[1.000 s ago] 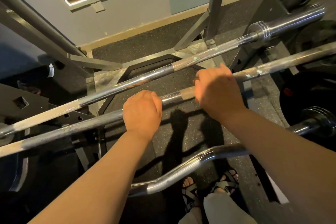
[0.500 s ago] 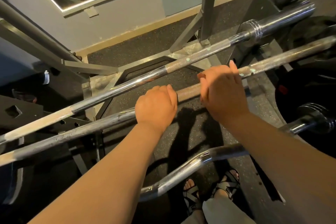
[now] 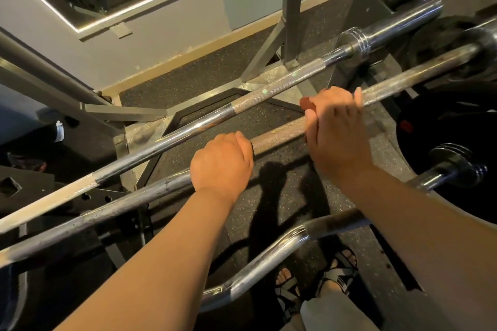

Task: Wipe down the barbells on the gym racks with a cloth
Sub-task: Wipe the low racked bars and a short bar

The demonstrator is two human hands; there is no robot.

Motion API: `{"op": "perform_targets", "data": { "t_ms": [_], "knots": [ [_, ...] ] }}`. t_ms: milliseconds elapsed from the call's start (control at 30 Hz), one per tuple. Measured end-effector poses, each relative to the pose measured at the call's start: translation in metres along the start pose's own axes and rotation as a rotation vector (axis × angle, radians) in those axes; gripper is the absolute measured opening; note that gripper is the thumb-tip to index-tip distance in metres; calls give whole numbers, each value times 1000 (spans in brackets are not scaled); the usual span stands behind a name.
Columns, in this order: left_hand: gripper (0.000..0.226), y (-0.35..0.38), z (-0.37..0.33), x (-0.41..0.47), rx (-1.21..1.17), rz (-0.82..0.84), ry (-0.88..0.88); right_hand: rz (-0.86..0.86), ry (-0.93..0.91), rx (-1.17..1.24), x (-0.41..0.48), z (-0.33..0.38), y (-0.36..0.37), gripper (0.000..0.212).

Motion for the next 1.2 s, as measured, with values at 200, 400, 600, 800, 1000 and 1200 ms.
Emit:
{"op": "perform_targets", "data": {
  "t_ms": [200,400,600,800,1000,1200],
  "knots": [
    [51,2,1,-1,-21,-10,-26,80,-159,135,-19,73,21,28],
    [46,-1,0,-2,-26,-30,-29,96,-142,146,11,-1,-1,27],
    [49,-3,-1,-3,-61,-31,-46,5,109,-16,3,27,2,34],
    [52,-1,-1,-2,-92,2,-78,260,-267,104,-18,50,18,46],
    [43,-8,-10,0,-127,-30,16,62,44,112,8,-33,-12,35],
    [44,-2,-56,12,-82,-15,159,221,-32,89,-13,38,15,36]
  ]
}}
Point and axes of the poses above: each hand's wrist, its own x-axis towards the middle knuckle, its own y-axis out of the palm, z = x × y, the point moved 5 cm from there along x, towards the middle knuckle, and after that the axes turned 5 degrees about -z, right-handed, at the moved point
